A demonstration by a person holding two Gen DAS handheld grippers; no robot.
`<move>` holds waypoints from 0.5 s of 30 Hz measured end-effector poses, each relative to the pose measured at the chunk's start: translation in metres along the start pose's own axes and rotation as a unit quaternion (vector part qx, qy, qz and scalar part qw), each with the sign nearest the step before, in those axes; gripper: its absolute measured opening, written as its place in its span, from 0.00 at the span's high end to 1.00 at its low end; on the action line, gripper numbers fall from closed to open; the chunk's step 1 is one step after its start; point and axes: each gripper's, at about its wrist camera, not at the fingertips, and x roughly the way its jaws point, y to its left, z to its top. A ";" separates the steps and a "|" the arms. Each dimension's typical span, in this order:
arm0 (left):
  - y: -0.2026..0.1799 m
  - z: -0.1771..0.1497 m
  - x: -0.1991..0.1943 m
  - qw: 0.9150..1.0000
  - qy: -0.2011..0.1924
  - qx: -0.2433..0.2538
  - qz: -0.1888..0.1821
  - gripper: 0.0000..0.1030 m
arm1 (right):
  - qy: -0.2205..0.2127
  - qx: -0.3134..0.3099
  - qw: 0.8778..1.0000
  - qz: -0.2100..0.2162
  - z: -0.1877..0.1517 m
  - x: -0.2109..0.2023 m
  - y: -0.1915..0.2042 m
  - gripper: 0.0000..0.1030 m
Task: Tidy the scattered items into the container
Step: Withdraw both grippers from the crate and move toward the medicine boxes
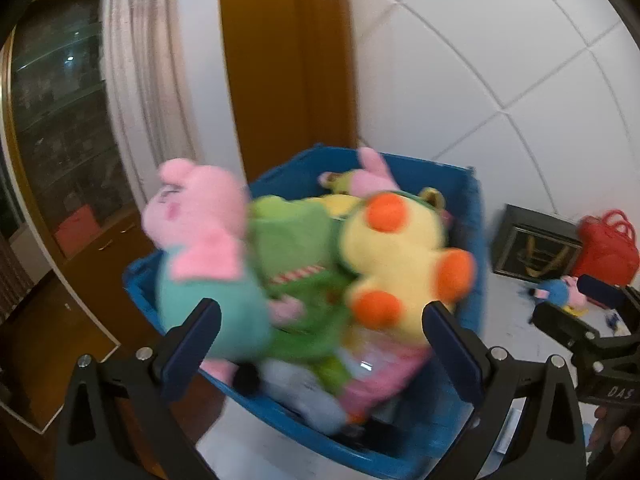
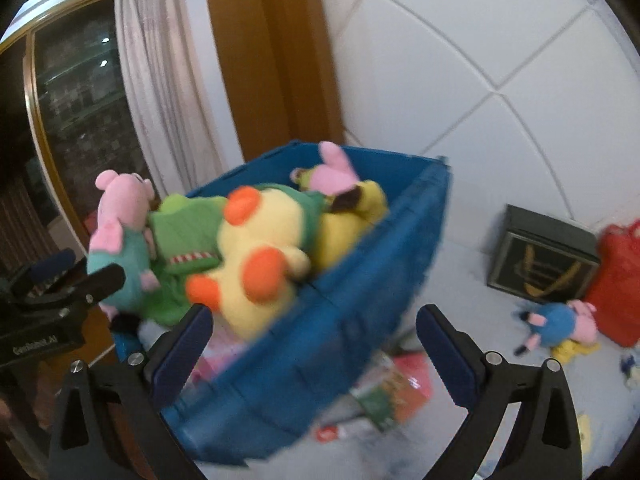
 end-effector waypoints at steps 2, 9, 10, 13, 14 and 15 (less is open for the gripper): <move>-0.021 -0.008 -0.007 1.000 0.003 0.005 -0.009 0.01 | 0.003 0.005 1.000 -0.011 -0.011 -0.013 -0.019 0.00; -0.107 -0.039 -0.027 0.999 0.015 0.022 -0.047 0.01 | 0.011 0.031 0.998 -0.048 -0.056 -0.065 -0.092 0.00; -0.119 -0.044 -0.028 0.998 0.019 0.025 -0.052 0.01 | 0.013 0.033 0.998 -0.053 -0.061 -0.072 -0.102 0.00; -0.152 -0.057 -0.033 0.997 0.028 0.032 -0.066 0.01 | 0.021 0.039 0.997 -0.071 -0.079 -0.093 -0.133 0.00; -0.159 -0.060 -0.034 0.997 0.030 0.034 -0.070 0.01 | 0.022 0.041 0.996 -0.074 -0.083 -0.098 -0.141 0.00; -0.170 -0.065 -0.035 0.996 0.033 0.037 -0.075 0.01 | 0.022 0.043 0.996 -0.078 -0.088 -0.104 -0.150 0.00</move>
